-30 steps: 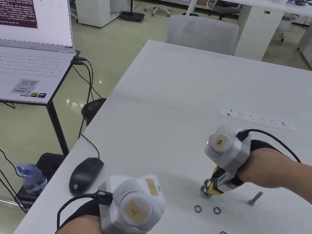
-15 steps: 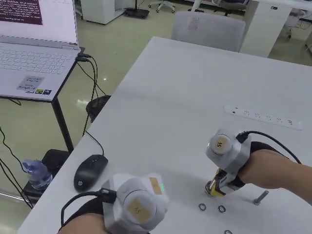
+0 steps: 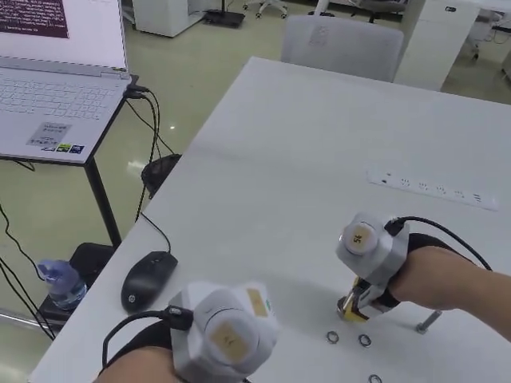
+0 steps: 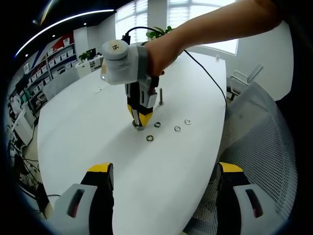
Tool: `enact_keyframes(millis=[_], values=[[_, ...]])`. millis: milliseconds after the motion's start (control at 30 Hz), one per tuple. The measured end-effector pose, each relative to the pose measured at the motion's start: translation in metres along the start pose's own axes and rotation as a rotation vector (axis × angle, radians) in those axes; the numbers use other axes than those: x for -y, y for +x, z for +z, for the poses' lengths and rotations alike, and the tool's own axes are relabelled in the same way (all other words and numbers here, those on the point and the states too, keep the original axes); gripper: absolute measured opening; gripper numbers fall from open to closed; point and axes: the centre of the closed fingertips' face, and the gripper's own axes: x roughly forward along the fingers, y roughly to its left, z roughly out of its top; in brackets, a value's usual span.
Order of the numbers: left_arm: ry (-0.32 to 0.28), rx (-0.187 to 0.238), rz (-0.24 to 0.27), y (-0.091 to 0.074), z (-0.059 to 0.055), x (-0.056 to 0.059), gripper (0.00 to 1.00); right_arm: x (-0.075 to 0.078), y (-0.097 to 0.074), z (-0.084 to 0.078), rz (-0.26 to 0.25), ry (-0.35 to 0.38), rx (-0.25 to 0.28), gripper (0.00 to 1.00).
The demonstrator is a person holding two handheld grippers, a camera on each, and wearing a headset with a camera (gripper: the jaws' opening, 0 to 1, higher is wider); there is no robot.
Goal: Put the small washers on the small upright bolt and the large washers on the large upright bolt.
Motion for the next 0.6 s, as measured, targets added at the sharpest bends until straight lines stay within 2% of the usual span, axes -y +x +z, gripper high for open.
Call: enact_keyframes(millis=[600], values=[[0.007,-0.008,-0.003,-0.0014,-0.0017,0.0014,0.86,0.0002,-0.0003,0.0013,-0.003,-0.014,0.016,0.25]])
